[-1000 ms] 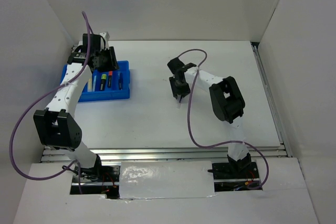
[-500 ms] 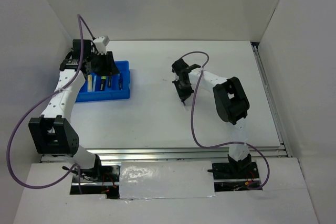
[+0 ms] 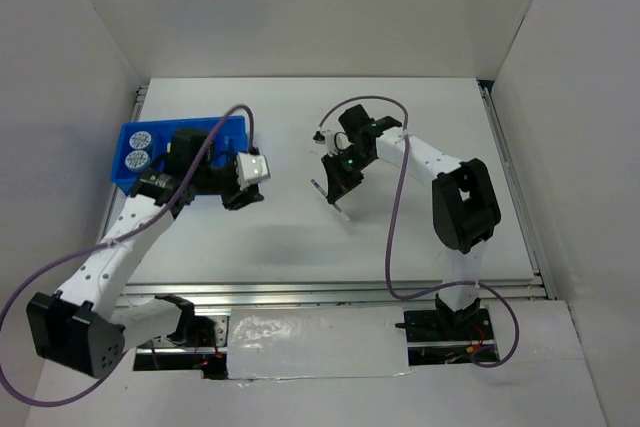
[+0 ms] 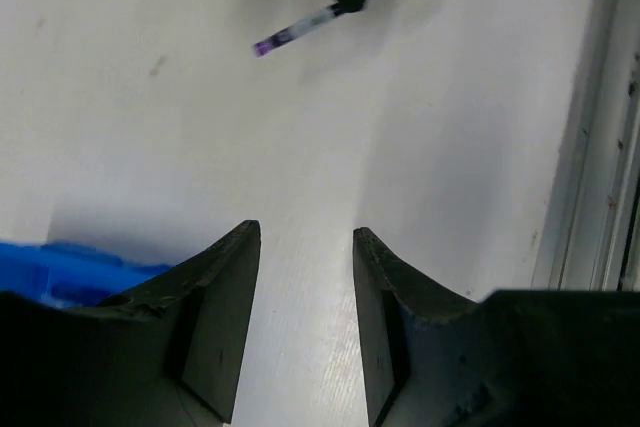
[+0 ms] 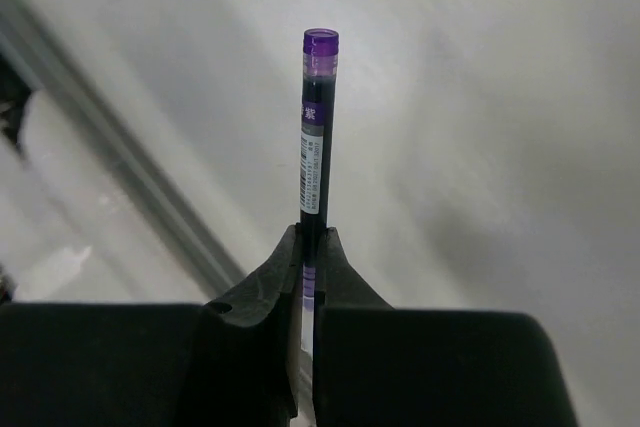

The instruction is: Sort the stationery into containers

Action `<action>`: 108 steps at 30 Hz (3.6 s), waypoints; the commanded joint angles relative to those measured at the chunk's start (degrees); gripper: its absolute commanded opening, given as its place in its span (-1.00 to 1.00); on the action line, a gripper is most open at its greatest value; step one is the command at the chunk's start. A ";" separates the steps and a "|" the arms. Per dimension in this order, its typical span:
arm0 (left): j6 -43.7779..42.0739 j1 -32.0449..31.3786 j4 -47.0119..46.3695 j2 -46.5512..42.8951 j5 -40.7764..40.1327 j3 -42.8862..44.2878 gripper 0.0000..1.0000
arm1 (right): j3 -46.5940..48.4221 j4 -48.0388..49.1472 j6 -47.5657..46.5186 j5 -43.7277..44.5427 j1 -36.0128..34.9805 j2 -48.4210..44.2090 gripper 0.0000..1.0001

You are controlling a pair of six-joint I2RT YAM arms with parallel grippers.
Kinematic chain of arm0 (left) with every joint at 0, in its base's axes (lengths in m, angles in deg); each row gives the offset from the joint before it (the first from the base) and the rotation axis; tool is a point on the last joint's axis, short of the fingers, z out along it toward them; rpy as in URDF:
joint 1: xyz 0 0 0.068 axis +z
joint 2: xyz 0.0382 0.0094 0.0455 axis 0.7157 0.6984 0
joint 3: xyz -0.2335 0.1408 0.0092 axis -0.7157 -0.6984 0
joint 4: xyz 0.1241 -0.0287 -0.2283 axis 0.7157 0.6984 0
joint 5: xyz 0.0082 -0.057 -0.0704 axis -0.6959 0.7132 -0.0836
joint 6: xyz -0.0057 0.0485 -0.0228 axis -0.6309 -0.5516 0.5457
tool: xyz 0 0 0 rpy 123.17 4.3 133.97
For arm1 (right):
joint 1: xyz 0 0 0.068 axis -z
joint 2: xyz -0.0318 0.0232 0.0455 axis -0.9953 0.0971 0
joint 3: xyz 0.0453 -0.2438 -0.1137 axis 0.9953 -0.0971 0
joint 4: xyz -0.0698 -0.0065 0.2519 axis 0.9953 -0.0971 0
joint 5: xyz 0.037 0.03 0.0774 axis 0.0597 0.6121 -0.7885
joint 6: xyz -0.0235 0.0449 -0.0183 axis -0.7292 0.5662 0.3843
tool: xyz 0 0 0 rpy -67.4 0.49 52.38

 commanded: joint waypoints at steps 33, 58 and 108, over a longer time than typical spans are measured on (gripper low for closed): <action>-34.77 -25.98 6.23 -2.12 -10.99 -4.45 -0.17 | 12.16 -30.85 -21.51 -37.03 -8.66 4.44 -1.00; -3.26 -24.34 1.40 -8.01 -10.74 -8.41 -1.00 | 30.97 -19.56 -6.95 -25.71 10.90 0.14 0.29; 53.83 12.25 6.76 39.38 -30.59 34.05 0.04 | 1.61 4.57 7.40 -15.59 23.42 -15.50 0.81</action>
